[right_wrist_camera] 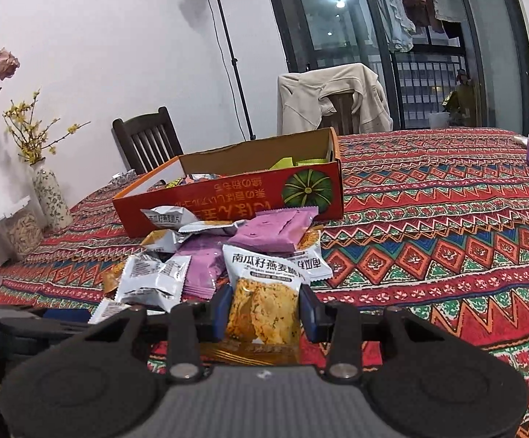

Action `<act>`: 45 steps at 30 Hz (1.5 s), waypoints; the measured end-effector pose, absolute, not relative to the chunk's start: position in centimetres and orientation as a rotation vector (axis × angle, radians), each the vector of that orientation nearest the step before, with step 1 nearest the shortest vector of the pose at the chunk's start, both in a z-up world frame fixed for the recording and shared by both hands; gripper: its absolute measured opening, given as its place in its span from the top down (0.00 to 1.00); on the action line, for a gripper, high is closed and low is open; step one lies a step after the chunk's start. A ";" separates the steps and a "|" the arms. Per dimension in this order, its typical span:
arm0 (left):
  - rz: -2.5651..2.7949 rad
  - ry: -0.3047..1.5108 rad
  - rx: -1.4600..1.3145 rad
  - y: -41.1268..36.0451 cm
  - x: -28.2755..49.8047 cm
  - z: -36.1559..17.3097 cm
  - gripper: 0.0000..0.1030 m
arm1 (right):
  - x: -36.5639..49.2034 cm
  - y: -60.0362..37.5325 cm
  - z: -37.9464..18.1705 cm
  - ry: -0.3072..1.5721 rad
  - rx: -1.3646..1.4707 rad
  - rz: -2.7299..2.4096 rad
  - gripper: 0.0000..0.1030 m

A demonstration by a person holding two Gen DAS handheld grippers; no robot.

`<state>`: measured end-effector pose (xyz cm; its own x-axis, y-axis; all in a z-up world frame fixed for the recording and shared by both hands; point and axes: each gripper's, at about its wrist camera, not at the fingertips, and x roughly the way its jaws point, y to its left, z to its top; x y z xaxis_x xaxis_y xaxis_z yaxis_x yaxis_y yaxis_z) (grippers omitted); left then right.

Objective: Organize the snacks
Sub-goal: 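Grasp a white snack packet with the left gripper, then carry the white packet left and biscuit packet right into the box, release both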

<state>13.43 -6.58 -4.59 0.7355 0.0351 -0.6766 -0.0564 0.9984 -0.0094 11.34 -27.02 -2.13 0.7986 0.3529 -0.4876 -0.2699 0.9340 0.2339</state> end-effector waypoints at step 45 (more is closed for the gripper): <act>-0.040 0.424 -0.108 -4.0 10.0 1.1 0.54 | 10.5 -22.5 2.3 0.434 -0.043 0.310 0.63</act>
<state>9.96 -3.95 1.05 0.9108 -0.0608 -0.4084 0.0159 0.9935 -0.1124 10.50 -22.55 2.31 0.8609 0.2865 -0.4204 -0.3046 0.9521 0.0251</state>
